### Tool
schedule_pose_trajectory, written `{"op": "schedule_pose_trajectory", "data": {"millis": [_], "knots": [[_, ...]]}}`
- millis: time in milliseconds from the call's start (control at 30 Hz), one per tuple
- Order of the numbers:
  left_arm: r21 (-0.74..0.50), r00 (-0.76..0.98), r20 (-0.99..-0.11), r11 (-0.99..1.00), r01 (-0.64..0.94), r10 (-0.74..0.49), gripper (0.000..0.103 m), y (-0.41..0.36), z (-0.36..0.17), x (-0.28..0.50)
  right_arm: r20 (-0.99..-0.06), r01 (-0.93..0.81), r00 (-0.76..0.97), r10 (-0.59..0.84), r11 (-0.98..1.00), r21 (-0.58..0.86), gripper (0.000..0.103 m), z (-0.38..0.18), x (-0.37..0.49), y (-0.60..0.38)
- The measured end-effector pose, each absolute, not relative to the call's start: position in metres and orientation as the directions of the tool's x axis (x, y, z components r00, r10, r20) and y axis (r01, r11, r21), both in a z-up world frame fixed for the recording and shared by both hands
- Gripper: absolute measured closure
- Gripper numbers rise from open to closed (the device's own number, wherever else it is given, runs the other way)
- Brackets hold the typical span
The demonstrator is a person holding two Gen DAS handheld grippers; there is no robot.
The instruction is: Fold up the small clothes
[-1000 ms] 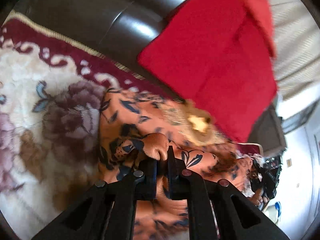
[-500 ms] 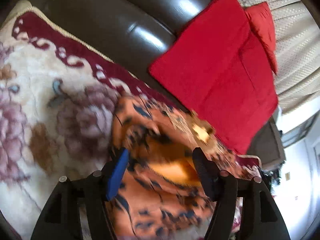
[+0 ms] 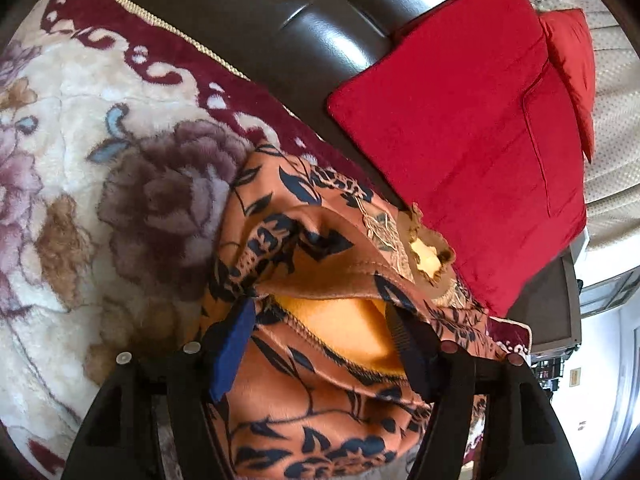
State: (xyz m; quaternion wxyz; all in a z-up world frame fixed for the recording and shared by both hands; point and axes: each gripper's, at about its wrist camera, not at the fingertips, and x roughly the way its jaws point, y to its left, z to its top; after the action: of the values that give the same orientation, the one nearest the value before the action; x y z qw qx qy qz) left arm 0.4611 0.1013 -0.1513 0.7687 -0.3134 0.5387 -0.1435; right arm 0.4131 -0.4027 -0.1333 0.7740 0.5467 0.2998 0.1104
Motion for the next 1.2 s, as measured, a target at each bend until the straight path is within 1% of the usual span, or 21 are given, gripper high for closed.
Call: {"op": "schedule_pose_trajectory", "data": {"millis": [33, 67, 100, 133, 200, 233, 267, 300, 367, 433, 567, 733, 833, 867, 900, 933, 967, 1000, 1067, 1200], "knots": [[-0.634, 0.383, -0.738, 0.765, -0.112, -0.556, 0.035, 0.100, -0.152, 0.462, -0.345, 0.162, 0.792, 0.503, 0.371, 0.914, 0.028, -0.136, 0.417, -0.405], [-0.628, 0.388, -0.740, 0.771, -0.104, -0.550, 0.041, 0.099, -0.152, 0.463, -0.349, 0.167, 0.787, 0.508, 0.370, 0.914, 0.029, -0.137, 0.421, -0.406], [-0.618, 0.391, -0.745, 0.780, -0.099, -0.540, 0.055, 0.098, -0.153, 0.464, -0.363, 0.175, 0.779, 0.511, 0.380, 0.908, 0.030, -0.138, 0.427, -0.405], [-0.607, 0.395, -0.750, 0.789, -0.095, -0.530, 0.064, 0.096, -0.154, 0.468, -0.382, 0.186, 0.774, 0.506, 0.395, 0.900, 0.031, -0.140, 0.430, -0.404], [-0.606, 0.405, -0.748, 0.790, -0.093, -0.526, 0.089, 0.098, -0.155, 0.470, -0.422, 0.202, 0.760, 0.494, 0.438, 0.876, 0.039, -0.141, 0.440, -0.400], [-0.617, 0.408, -0.740, 0.782, -0.093, -0.535, 0.095, 0.100, -0.154, 0.471, -0.444, 0.206, 0.752, 0.487, 0.466, 0.860, 0.060, -0.139, 0.445, -0.397], [-0.623, 0.416, -0.733, 0.777, -0.091, -0.539, 0.098, 0.102, -0.152, 0.471, -0.467, 0.207, 0.746, 0.475, 0.500, 0.841, 0.079, -0.136, 0.448, -0.394], [-0.621, 0.429, -0.727, 0.779, -0.081, -0.535, 0.098, 0.103, -0.148, 0.472, -0.492, 0.204, 0.741, 0.457, 0.545, 0.813, 0.080, -0.131, 0.451, -0.390], [-0.621, 0.445, -0.715, 0.782, -0.053, -0.538, 0.099, 0.104, -0.139, 0.474, -0.527, 0.192, 0.736, 0.425, 0.616, 0.764, 0.093, -0.121, 0.454, -0.384], [-0.630, 0.459, -0.698, 0.776, -0.031, -0.549, 0.099, 0.105, -0.130, 0.480, -0.525, 0.164, 0.752, 0.399, 0.658, 0.735, 0.093, -0.108, 0.457, -0.379], [-0.635, 0.481, -0.682, 0.772, -0.015, -0.551, 0.100, 0.106, -0.119, 0.499, -0.471, 0.116, 0.787, 0.399, 0.654, 0.747, 0.093, -0.096, 0.468, -0.383], [-0.635, 0.508, -0.677, 0.772, -0.035, -0.533, 0.100, 0.110, -0.114, 0.526, -0.446, 0.155, 0.803, 0.396, 0.583, 0.797, 0.093, -0.110, 0.489, -0.400], [-0.655, 0.471, -0.677, 0.755, -0.033, -0.566, 0.100, 0.110, -0.118, 0.531, -0.457, 0.176, 0.794, 0.401, 0.567, 0.804, 0.093, -0.123, 0.502, -0.403], [-0.650, 0.444, -0.692, 0.759, -0.039, -0.569, 0.095, 0.108, -0.120, 0.529, -0.464, 0.182, 0.788, 0.404, 0.567, 0.803, 0.093, -0.126, 0.505, -0.402], [-0.641, 0.413, -0.711, 0.767, -0.045, -0.570, 0.075, 0.106, -0.124, 0.526, -0.472, 0.188, 0.782, 0.406, 0.569, 0.801, 0.093, -0.130, 0.508, -0.401], [-0.634, 0.398, -0.720, 0.772, -0.042, -0.569, 0.060, 0.106, -0.126, 0.522, -0.476, 0.191, 0.780, 0.407, 0.569, 0.800, 0.093, -0.132, 0.509, -0.401], [-0.616, 0.399, -0.730, 0.787, -0.035, -0.554, 0.034, 0.106, -0.127, 0.514, -0.475, 0.190, 0.779, 0.408, 0.569, 0.800, 0.093, -0.132, 0.511, -0.400], [-0.589, 0.418, -0.740, 0.808, -0.025, -0.527, 0.026, 0.107, -0.126, 0.505, -0.474, 0.189, 0.780, 0.408, 0.569, 0.800, 0.093, -0.132, 0.511, -0.400], [-0.555, 0.426, -0.751, 0.832, 0.008, -0.505, 0.026, 0.105, -0.129, 0.492, -0.469, 0.188, 0.781, 0.412, 0.562, 0.806, 0.093, -0.133, 0.510, -0.400], [-0.527, 0.411, -0.774, 0.850, 0.004, -0.482, 0.026, 0.102, -0.145, 0.485, -0.463, 0.191, 0.783, 0.415, 0.549, 0.814, 0.093, -0.135, 0.507, -0.401]]}}
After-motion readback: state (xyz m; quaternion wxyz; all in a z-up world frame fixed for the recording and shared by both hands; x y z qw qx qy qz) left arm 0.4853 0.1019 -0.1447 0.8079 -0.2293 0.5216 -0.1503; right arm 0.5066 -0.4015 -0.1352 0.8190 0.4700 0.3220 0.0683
